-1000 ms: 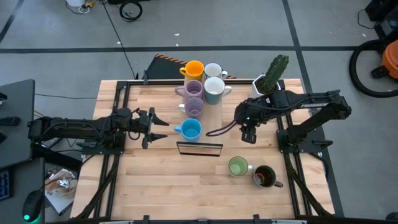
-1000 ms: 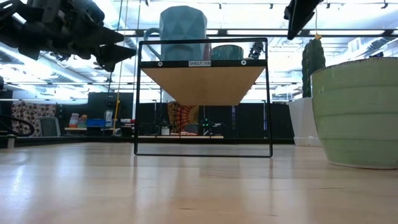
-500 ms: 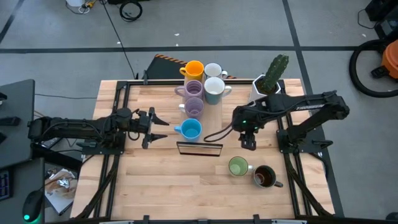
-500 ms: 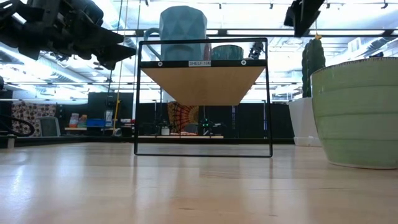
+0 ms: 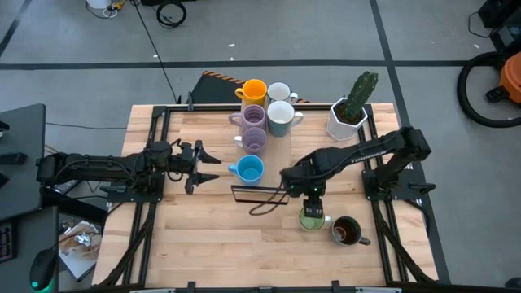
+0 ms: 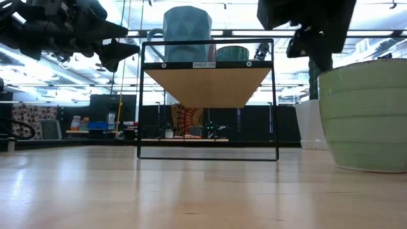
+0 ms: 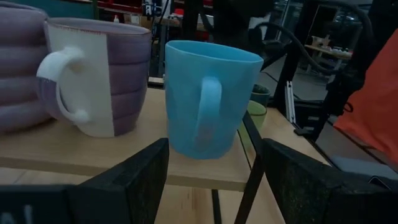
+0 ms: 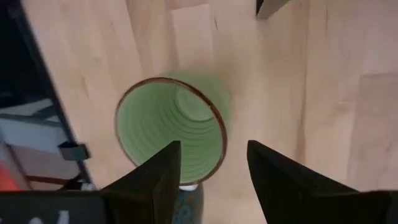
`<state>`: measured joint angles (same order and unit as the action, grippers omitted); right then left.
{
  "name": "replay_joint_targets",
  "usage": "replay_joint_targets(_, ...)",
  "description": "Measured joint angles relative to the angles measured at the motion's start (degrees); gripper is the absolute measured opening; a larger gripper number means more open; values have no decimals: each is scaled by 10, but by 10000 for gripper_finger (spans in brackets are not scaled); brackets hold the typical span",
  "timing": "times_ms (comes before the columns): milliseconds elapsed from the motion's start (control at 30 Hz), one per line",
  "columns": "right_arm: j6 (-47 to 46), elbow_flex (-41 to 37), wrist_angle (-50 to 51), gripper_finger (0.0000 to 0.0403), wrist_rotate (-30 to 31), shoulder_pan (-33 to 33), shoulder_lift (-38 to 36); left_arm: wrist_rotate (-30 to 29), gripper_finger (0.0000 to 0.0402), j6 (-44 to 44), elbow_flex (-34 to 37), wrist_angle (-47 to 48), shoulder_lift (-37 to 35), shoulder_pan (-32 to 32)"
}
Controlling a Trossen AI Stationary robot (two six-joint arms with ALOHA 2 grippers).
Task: Place coffee mugs
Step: Put the light green mug on the shelf aligned with light blue mug
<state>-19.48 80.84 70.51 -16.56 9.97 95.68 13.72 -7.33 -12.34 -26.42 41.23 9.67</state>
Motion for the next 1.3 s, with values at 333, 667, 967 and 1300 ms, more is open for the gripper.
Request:
replay_joint_targets(333, -16, 0, -10, 191, 70, 39, 19, -2, 263, -13, 0, 0, 0, 0)
replay_joint_targets(667, -18, -72, -78, 180, 71, 46, 12, -10, 263, -15, 0, -8, 0, 0)
replay_joint_targets(967, -26, -78, -109, 123, 73, 46, 14, -21, 263, -15, 0, -8, 0, 0)
replay_joint_targets(1300, -48, -96, -125, 110, 110, 63, 12, -21, 263, -16, 0, -7, 0, 0)
